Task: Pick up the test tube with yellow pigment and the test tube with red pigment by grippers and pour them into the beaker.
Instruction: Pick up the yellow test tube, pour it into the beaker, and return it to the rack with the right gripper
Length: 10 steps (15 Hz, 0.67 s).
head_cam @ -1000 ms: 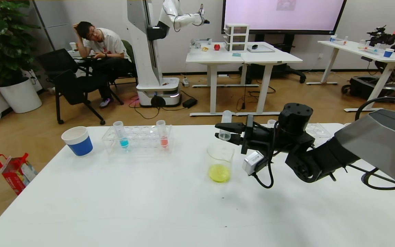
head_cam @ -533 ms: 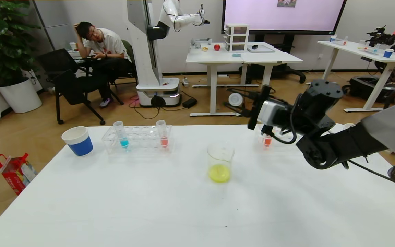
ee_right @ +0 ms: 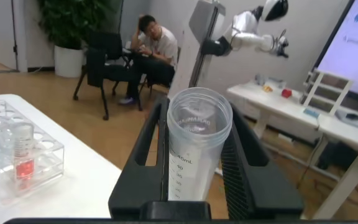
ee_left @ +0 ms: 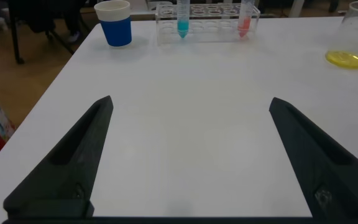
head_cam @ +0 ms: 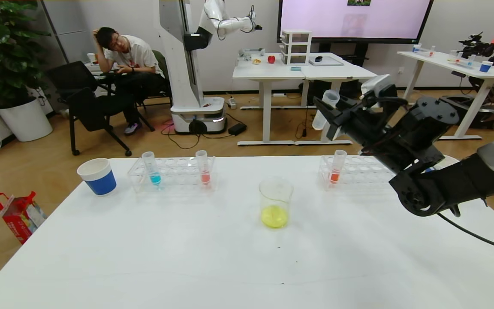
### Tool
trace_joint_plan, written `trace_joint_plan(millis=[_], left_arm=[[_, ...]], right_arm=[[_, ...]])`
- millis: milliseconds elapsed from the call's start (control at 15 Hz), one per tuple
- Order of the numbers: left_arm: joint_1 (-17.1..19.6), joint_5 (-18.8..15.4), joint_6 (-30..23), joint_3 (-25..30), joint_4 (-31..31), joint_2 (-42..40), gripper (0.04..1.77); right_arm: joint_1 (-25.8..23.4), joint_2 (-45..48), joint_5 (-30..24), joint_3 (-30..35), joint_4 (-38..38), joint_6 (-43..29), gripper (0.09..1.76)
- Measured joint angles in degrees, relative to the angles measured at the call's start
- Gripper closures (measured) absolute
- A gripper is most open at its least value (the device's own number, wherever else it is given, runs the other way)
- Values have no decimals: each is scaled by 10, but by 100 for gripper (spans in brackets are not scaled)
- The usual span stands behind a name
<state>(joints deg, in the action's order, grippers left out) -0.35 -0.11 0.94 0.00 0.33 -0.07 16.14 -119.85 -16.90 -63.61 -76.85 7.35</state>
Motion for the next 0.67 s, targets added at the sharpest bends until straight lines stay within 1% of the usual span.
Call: trace_joint_plan(millis=[200,467,600,667], left_arm=[[0,0,0,0,0,0,6],[0,0,0,0,0,0,6],[0,0,0,0,0,0,6],[0,0,0,0,0,0,6]], right_arm=[[-16,38,61,20,91,-70,136],[-26,83,140,21,212,-76,136],[-41,106,148,19,250,-76,136],[-63,115,148,20,264,-75,136]])
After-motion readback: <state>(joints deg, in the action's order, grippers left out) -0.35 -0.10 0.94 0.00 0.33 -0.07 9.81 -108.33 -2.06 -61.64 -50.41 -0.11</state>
